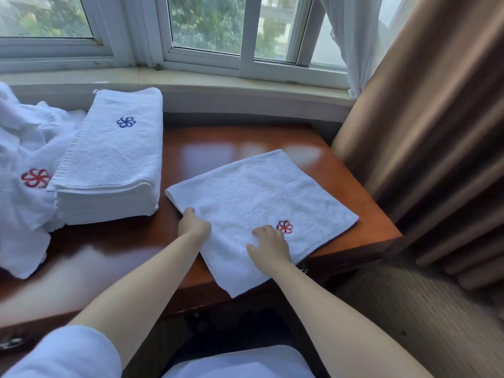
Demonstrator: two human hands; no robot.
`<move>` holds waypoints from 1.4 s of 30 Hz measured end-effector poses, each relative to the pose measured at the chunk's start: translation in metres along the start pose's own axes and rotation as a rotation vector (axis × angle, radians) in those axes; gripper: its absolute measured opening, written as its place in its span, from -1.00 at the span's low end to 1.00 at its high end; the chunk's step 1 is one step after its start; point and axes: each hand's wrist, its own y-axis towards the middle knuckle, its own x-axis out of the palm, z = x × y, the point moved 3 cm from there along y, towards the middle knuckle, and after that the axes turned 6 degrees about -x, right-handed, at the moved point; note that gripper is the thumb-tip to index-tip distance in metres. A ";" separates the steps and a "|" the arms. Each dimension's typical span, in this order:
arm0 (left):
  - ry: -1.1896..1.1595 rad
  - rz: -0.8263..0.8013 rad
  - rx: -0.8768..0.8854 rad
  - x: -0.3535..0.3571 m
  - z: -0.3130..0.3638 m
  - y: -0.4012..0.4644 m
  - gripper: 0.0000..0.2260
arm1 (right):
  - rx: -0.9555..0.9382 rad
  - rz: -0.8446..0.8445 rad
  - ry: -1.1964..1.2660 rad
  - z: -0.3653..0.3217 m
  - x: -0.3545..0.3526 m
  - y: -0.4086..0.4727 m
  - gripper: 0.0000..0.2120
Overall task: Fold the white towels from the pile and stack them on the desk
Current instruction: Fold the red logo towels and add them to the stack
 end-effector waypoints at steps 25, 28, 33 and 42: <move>0.189 0.138 0.155 -0.028 0.012 0.031 -0.51 | 0.280 0.148 0.031 0.061 -0.021 0.059 -0.63; 0.260 0.177 0.218 -0.025 0.018 0.039 -0.52 | 0.365 0.176 0.075 0.078 -0.028 0.073 -0.70; 0.413 0.211 0.271 -0.023 0.025 0.051 -0.51 | 0.546 0.261 0.195 0.103 -0.042 0.091 -0.76; 0.649 0.182 0.091 -0.033 0.048 0.058 -0.48 | 0.719 0.208 0.355 0.118 -0.067 0.111 -0.60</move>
